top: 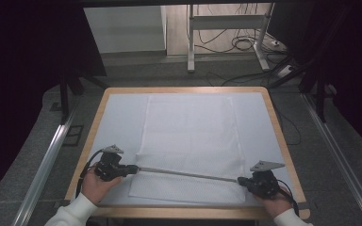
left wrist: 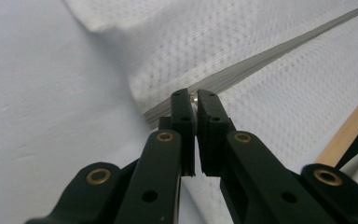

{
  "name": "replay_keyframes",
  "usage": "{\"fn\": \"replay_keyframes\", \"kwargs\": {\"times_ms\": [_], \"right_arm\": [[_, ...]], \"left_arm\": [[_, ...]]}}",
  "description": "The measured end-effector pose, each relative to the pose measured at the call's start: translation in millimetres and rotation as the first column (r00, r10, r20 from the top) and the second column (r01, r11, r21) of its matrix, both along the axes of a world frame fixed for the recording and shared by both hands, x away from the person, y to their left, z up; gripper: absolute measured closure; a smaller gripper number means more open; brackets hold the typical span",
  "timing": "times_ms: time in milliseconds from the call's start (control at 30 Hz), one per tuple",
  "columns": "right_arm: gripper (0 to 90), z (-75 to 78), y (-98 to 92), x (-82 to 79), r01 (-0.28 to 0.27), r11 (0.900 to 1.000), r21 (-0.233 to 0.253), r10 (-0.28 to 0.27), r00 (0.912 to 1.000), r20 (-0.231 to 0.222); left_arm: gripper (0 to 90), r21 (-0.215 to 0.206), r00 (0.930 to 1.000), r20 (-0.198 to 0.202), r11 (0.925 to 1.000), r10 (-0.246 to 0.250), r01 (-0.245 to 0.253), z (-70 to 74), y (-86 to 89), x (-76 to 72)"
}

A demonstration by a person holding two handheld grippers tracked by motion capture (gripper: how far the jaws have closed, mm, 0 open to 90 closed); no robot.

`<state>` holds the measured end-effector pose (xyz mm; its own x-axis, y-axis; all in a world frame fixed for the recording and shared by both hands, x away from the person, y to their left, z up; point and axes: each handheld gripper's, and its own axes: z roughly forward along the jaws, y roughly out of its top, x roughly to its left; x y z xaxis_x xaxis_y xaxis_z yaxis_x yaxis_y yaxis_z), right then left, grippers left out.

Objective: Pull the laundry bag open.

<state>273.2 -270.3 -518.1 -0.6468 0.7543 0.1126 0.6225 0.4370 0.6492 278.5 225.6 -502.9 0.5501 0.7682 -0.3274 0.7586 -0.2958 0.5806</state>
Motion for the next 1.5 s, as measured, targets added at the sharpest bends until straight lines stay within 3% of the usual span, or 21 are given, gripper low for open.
{"fn": "replay_keyframes", "kwargs": {"times_ms": [300,433,500,867,1133,1333,1433,1500], "right_arm": [[89.8,0.3,-0.3,0.2,-0.001,1.000,-0.001,0.001,1.0000,-0.005],[89.8,-0.1,-0.2,0.0,0.000,1.000,0.002,0.000,1.0000,-0.001],[89.8,-0.3,-0.3,0.1,0.001,1.000,0.004,-0.001,1.0000,-0.001],[89.8,-0.5,-1.5,0.6,-0.003,1.000,0.014,0.003,1.0000,-0.004],[89.7,-0.2,-1.2,0.7,-0.005,1.000,0.007,0.005,1.0000,-0.001],[89.4,-0.4,-2.0,0.4,-0.013,1.000,0.016,0.012,0.9999,0.008],[85.3,0.5,-2.6,-0.5,-0.021,0.999,0.028,0.021,0.9998,0.008],[75.1,3.3,-3.2,-1.7,-0.034,0.998,0.060,0.033,0.9993,0.019]], "left_arm": [[87.4,0.002,0.9999,-0.007,0.9999,0.013,-0.013,-3.1,7.7,-1.5],[87.4,0.040,0.9998,-0.004,0.9991,0.017,-0.017,-7.5,7.8,-3.0],[87.4,0.012,0.9995,-0.021,0.9997,0.024,-0.024,-11.5,10.8,-3.9],[87.3,0.017,0.9998,-0.013,0.9997,0.018,-0.018,-14.3,10.2,-3.4],[87.3,0.016,0.9997,0.006,0.9995,0.025,-0.025,-15.9,7.9,-5.9],[86.4,-0.005,0.9986,0.052,0.9999,-0.011,0.012,-17.3,4.8,-9.6],[78.0,-0.026,0.9969,0.072,0.9992,-0.030,0.032,-17.4,3.2,-11.7],[62.3,-0.023,0.9943,0.105,0.9995,-0.019,0.021,-14.7,1.4,-15.4]]}}
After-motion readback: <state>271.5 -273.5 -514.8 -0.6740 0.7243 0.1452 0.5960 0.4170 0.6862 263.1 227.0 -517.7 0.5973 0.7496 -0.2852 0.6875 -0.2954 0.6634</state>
